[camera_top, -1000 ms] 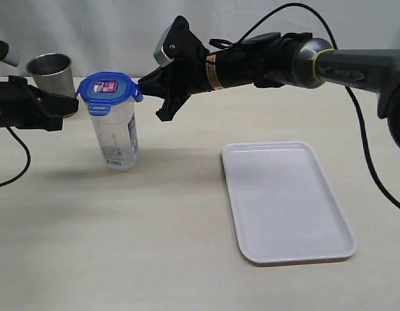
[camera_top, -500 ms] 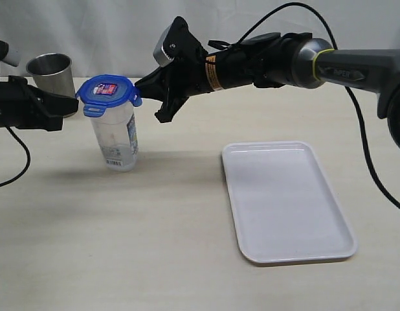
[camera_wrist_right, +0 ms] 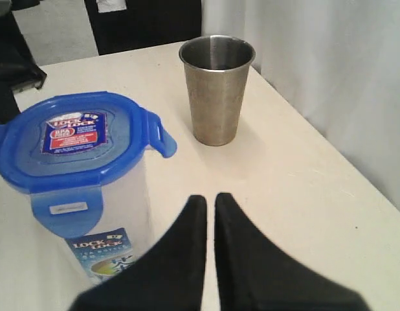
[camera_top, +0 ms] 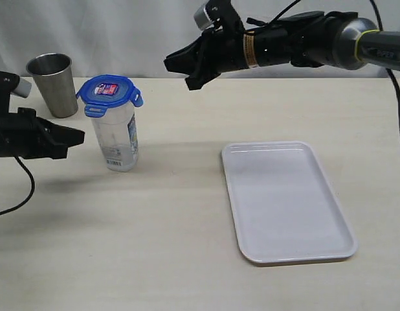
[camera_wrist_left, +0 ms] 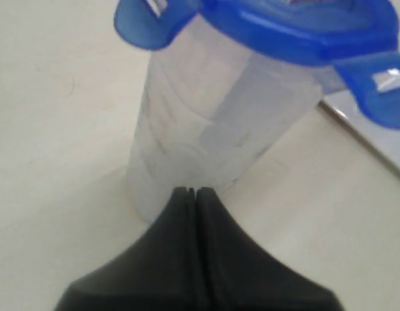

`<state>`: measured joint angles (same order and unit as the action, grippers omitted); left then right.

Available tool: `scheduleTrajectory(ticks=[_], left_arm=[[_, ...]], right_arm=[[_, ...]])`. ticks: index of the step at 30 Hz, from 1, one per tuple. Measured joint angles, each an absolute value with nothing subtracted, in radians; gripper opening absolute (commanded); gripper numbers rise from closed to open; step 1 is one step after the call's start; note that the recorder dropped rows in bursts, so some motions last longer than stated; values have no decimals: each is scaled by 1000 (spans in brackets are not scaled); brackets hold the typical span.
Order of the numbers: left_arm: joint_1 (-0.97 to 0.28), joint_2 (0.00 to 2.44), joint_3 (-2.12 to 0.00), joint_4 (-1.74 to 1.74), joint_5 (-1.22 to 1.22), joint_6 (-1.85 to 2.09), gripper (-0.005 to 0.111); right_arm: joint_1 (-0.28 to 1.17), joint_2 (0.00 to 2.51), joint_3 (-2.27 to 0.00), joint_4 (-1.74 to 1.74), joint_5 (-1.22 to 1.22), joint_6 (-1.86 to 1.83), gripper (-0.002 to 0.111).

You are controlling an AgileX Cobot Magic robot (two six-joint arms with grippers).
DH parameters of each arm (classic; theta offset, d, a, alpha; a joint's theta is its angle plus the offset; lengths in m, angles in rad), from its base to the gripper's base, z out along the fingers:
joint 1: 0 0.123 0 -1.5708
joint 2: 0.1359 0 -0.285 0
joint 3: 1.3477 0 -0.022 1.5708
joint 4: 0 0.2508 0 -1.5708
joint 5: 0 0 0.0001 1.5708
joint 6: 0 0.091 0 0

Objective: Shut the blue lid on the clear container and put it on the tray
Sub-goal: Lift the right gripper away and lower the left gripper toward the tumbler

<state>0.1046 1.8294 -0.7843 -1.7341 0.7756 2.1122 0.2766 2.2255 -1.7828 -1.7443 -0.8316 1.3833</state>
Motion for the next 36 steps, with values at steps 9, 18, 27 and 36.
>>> scheduleTrajectory(ticks=[9,18,27,36], left_arm=[[105,1814,-782,-1734,521,2112,0],[94,1730,-975,-1315,-209,1443,0],[71,1735,-578,242,-959,-195,0],[94,1740,-425,736,-982,-214,68]], right_arm=[[242,2214,-1783,-1744,-865,1422,5],[242,2214,-1783,-1744,-867,1423,5],[242,2214,-1783,-1744,-882,1422,5],[242,2214,-1783,-1744,-882,1420,5]])
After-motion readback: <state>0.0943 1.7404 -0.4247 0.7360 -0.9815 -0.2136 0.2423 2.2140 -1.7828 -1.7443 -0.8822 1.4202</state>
